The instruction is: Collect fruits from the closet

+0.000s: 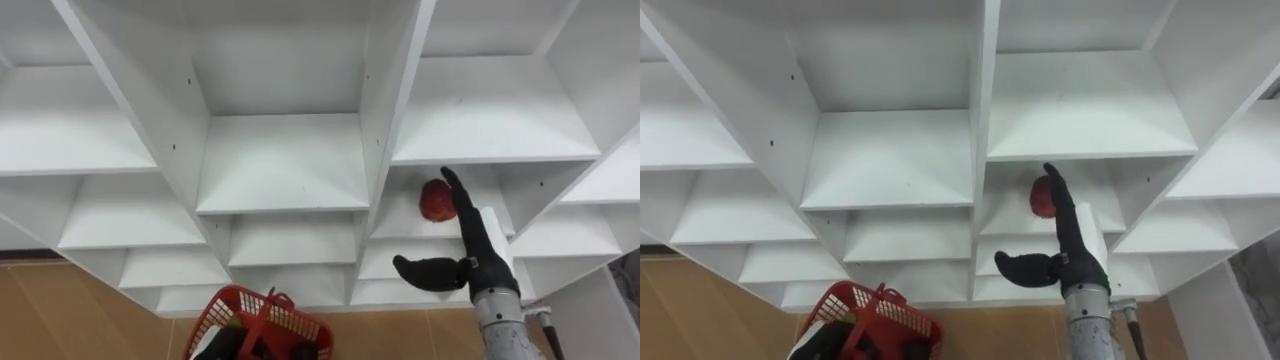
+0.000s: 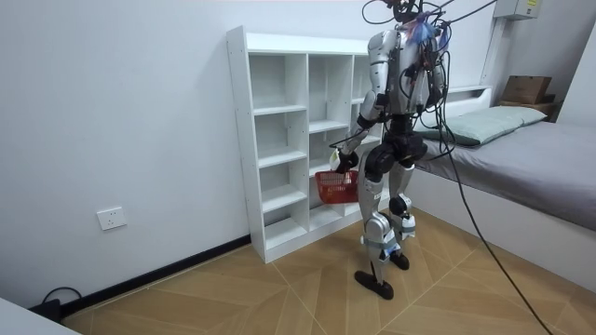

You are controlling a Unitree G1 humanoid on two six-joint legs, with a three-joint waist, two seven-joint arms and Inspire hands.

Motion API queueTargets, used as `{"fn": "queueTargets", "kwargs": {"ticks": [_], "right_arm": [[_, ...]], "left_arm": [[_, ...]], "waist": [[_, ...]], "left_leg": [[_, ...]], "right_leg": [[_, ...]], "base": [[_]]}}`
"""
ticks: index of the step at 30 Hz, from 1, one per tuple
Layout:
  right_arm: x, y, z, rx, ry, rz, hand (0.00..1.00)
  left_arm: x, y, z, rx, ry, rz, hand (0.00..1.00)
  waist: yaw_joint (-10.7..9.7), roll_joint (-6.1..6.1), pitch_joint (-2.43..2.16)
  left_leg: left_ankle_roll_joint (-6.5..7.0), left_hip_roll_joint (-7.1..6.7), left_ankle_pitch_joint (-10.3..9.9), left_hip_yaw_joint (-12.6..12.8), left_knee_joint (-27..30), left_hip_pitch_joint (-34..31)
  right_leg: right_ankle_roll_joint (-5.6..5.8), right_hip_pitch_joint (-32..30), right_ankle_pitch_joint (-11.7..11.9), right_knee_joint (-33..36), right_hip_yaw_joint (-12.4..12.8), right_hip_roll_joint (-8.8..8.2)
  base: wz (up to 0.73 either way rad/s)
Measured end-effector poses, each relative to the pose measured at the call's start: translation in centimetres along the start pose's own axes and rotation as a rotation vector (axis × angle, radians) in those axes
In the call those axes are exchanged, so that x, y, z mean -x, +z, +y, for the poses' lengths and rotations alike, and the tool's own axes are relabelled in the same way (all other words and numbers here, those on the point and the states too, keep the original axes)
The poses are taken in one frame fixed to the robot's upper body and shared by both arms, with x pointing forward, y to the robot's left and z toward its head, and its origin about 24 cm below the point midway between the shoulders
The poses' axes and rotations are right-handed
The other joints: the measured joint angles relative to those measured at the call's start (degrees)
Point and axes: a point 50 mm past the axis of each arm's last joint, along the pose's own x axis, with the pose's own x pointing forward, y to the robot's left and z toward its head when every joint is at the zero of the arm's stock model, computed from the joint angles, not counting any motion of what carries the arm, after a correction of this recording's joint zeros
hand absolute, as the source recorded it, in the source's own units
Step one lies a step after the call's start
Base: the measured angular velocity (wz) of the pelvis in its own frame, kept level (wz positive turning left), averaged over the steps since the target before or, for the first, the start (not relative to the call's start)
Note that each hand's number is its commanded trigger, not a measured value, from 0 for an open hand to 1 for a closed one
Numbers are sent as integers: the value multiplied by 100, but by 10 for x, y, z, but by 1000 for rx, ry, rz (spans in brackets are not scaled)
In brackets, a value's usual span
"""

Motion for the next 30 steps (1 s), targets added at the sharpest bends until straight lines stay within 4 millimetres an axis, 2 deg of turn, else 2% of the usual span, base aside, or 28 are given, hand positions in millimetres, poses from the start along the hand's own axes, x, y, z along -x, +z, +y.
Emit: {"fn": "queueTargets", "kwargs": {"ticks": [7,16,30], "right_arm": [[0,0,-5,-69,-96,20,0],[0,2,-9,-75,-176,11,0],[-4,-12,-13,-47,-211,65,0]], "left_arm": [[1,-1,1,17,11,3,100],[1,-3,0,25,15,14,100],[-1,0,2,19,12,4,100]], "waist": [[-1,-11,-2],[-1,-15,-3],[43,-1,8]], "left_leg": [[0,0,0,17,-1,6],[0,1,0,55,-1,20],[0,2,0,54,7,-108]], "right_leg": [[0,-1,0,-8,2,2],[-1,-1,2,-6,21,4],[-6,-119,7,-7,8,3]], "base": [[0],[-1],[0]]}}
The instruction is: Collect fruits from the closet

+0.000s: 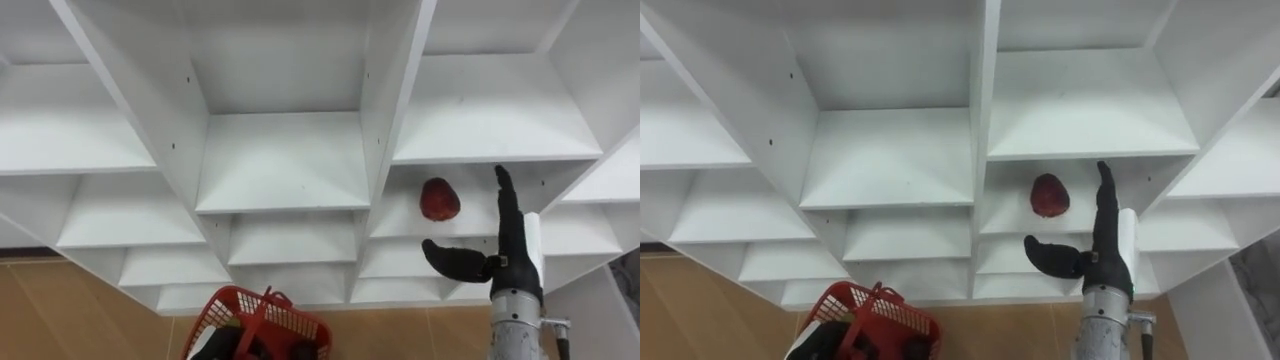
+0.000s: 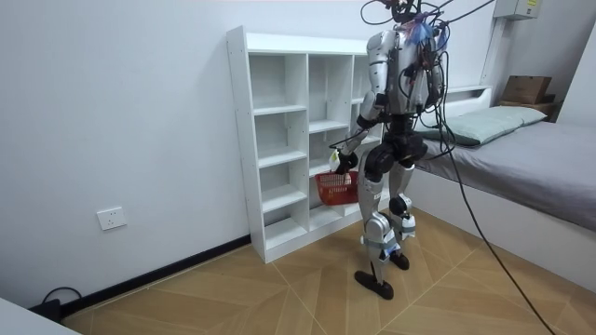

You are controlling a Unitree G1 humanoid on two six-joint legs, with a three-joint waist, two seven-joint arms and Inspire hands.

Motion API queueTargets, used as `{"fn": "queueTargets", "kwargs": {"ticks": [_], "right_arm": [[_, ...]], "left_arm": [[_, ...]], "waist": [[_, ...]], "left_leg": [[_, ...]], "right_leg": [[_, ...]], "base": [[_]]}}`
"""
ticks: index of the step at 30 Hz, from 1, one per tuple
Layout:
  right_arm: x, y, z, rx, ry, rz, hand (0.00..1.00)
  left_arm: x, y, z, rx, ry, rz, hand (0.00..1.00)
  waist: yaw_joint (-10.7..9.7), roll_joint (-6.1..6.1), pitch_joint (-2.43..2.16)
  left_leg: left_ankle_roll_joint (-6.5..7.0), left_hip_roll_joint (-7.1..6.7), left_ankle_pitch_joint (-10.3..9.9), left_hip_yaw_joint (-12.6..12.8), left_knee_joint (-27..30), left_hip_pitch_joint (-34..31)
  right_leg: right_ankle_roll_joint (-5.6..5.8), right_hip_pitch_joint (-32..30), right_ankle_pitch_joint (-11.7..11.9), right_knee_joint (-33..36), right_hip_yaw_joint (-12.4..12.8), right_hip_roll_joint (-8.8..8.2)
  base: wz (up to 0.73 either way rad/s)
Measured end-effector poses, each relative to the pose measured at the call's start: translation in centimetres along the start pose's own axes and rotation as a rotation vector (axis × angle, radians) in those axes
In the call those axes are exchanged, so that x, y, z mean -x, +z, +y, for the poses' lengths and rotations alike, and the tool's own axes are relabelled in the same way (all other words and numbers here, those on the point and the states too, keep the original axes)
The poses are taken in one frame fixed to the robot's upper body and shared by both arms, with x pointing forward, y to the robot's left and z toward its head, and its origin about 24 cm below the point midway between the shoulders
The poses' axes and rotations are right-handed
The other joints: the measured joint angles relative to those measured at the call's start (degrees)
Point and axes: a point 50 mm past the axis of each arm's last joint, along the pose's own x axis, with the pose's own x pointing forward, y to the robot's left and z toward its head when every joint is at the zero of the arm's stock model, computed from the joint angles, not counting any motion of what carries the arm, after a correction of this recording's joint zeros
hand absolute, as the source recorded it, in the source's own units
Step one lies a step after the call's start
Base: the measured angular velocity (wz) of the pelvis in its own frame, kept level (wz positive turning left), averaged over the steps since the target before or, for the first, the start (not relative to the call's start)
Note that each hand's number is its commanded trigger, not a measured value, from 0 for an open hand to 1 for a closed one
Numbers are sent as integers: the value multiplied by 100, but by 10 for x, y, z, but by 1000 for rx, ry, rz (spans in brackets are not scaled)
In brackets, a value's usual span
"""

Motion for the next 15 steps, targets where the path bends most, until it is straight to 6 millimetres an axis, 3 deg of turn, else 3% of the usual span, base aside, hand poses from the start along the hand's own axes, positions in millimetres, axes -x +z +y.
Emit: {"fn": "queueTargets", "kwargs": {"ticks": [8,15], "right_arm": [[-36,12,2,18,-16,-21,0],[-62,25,-11,47,-66,-56,0]], "left_arm": [[-11,17,11,-32,13,-27,100],[-14,22,21,-60,30,-25,100]], "waist": [[6,-43,23],[88,-197,73]], "left_leg": [[2,6,3,-2,129,-385],[3,8,3,0,236,-778]], "right_leg": [[-20,-340,71,39,-17,-16],[-35,-697,95,97,-50,-39]], "base": [[0],[1]]}}
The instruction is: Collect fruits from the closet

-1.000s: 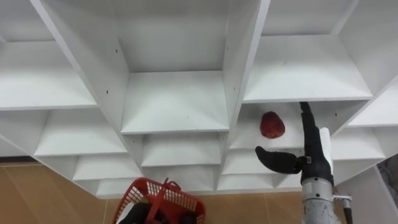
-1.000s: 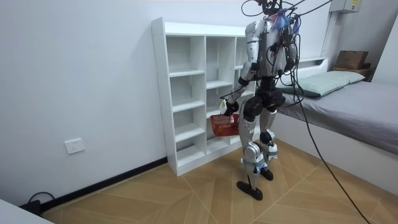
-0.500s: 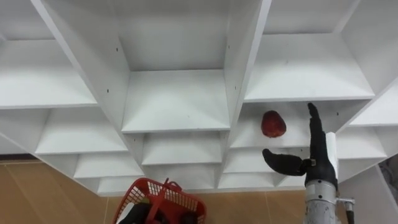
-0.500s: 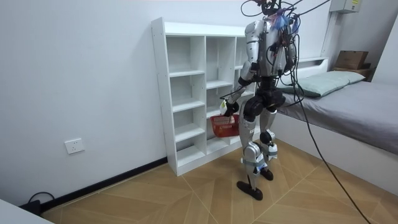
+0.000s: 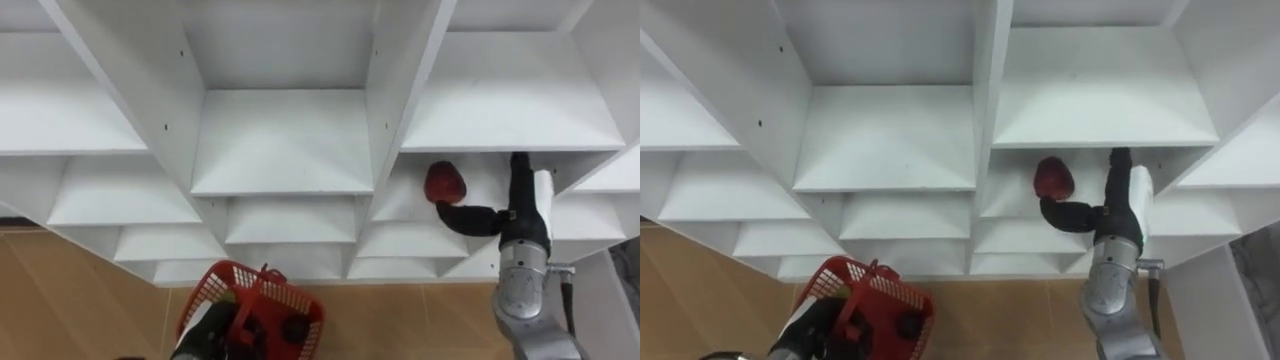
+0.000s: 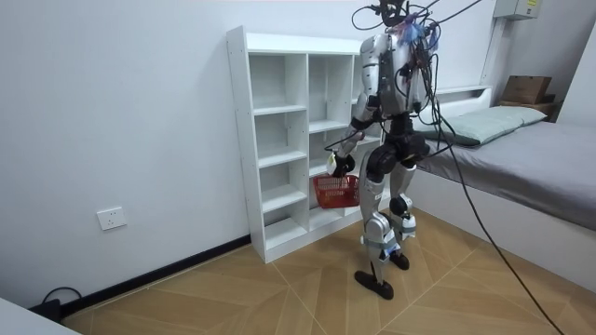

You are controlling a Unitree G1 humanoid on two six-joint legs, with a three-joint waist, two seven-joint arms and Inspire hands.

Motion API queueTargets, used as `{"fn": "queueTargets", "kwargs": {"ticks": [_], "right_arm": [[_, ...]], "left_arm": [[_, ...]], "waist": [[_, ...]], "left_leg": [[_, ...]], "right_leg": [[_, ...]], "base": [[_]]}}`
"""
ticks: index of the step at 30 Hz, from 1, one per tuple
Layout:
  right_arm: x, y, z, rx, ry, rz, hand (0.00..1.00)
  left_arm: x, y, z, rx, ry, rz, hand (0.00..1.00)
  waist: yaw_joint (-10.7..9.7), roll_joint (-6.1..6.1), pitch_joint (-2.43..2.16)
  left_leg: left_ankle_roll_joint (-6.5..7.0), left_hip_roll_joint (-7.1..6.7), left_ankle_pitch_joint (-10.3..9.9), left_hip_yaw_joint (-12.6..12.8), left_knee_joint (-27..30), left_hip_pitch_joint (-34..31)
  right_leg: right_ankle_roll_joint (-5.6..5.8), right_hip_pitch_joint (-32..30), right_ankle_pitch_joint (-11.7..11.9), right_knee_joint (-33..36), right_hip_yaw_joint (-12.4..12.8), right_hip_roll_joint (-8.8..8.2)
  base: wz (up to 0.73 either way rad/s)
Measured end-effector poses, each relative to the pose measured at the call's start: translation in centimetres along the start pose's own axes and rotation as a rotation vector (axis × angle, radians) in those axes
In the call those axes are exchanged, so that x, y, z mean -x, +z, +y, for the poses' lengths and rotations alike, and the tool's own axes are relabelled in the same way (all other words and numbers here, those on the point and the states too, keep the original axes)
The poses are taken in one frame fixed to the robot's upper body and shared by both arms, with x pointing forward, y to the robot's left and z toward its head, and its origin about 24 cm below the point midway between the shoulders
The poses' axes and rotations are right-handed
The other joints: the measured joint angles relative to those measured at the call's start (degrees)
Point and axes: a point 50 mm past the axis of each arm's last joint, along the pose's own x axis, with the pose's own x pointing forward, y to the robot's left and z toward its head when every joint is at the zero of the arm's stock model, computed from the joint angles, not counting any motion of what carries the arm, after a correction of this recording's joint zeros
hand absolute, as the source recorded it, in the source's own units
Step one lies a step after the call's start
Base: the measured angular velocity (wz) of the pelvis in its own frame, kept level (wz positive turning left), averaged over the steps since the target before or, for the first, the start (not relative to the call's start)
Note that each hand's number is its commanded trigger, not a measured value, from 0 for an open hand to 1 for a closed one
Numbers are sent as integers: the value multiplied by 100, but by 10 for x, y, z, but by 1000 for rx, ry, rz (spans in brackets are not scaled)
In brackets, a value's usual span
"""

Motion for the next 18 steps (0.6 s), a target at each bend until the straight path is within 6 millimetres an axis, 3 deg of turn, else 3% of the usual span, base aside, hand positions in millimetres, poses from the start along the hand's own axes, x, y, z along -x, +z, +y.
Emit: {"fn": "queueTargets", "kwargs": {"ticks": [3,8,11,14,18], "right_arm": [[-11,-1,-4,26,-12,15,0],[-28,14,-5,29,-29,-20,0],[-29,15,-5,29,-30,-21,0],[-28,12,-5,32,-33,-5,0],[-28,9,-5,35,-36,7,0]], "left_arm": [[-3,0,3,-5,3,20,100],[-6,-8,8,-16,6,79,100],[-7,-9,10,-19,8,89,100],[-8,-7,14,-27,16,85,100],[-8,-7,15,-30,18,87,100]], "waist": [[78,1,1],[93,-4,5],[111,-33,22],[194,-120,74],[238,-123,77]], "left_leg": [[1,3,1,-2,26,-147],[3,20,6,-72,34,-290],[3,20,7,-112,47,-350],[6,8,8,-112,121,-514],[19,8,16,-104,184,-693]], "right_leg": [[-6,-124,23,1,-30,-13],[-22,-223,38,6,-210,-36],[-22,-243,38,5,-280,-51],[-24,-369,40,15,-286,-74],[-30,-528,67,32,-285,-83]], "base": [[1],[8],[12],[5],[1]]}}
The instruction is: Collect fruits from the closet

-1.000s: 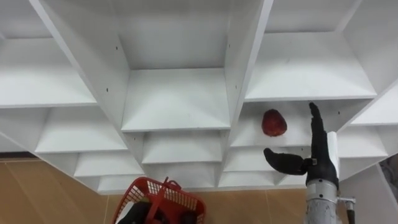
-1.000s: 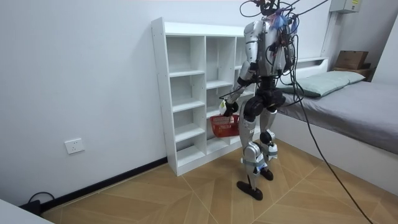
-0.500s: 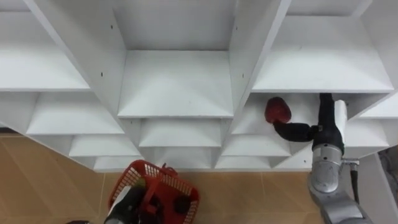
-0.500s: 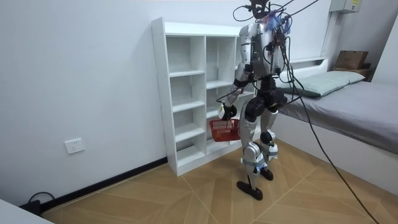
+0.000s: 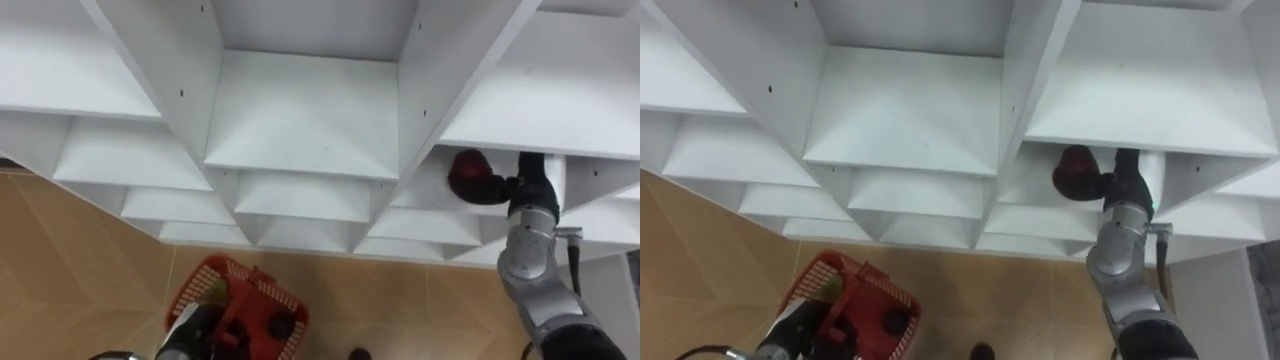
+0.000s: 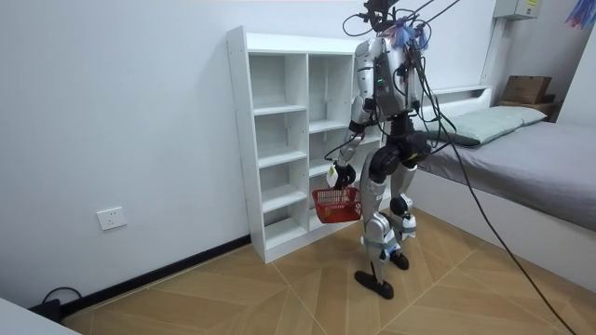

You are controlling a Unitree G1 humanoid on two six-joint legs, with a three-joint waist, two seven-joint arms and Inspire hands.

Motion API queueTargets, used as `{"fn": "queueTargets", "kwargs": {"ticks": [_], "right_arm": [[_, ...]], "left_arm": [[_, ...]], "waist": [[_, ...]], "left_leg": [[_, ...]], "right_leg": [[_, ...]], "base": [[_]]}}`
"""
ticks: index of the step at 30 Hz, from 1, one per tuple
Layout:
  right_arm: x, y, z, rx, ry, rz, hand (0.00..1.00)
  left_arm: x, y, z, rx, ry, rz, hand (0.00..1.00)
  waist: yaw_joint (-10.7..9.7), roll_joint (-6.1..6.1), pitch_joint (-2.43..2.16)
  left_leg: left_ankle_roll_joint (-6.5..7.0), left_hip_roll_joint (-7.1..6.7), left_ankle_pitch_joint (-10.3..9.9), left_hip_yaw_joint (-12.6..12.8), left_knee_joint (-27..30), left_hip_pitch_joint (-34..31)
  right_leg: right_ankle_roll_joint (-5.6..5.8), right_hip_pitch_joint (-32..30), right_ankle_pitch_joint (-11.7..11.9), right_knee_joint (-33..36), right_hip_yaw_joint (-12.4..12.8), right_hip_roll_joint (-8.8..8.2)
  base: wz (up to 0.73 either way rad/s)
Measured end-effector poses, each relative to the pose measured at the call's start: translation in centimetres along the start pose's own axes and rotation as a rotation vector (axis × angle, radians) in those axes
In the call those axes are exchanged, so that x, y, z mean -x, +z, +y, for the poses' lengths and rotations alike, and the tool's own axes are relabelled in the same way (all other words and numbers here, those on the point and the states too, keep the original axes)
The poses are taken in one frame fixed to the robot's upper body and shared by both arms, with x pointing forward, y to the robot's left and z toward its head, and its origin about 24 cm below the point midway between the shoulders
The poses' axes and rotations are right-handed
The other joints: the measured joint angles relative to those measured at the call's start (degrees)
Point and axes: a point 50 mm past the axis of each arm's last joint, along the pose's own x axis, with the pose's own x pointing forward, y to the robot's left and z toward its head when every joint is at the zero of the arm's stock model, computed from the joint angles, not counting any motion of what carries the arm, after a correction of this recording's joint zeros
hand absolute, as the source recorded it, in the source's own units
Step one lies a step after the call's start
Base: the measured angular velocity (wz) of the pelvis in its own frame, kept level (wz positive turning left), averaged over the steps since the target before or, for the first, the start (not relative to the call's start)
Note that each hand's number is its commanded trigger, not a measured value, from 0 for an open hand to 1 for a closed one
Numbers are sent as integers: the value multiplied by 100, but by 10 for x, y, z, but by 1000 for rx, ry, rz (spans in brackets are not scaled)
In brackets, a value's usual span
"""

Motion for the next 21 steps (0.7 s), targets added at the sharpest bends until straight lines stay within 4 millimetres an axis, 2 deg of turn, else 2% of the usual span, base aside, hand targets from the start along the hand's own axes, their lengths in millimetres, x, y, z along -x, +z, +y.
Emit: {"fn": "queueTargets", "kwargs": {"ticks": [14,21], "right_arm": [[-1,-7,2,30,14,35,0],[-1,-9,4,30,53,53,0]], "left_arm": [[-6,17,2,-10,5,-41,100],[-7,19,1,-14,-1,-41,100]], "waist": [[39,68,41],[78,70,40]], "left_leg": [[30,-23,18,0,226,-311],[65,-52,48,2,285,-480]], "right_leg": [[-14,-296,9,228,-45,-77],[-18,-489,5,357,-63,-130]], "base": [[1],[3]]}}
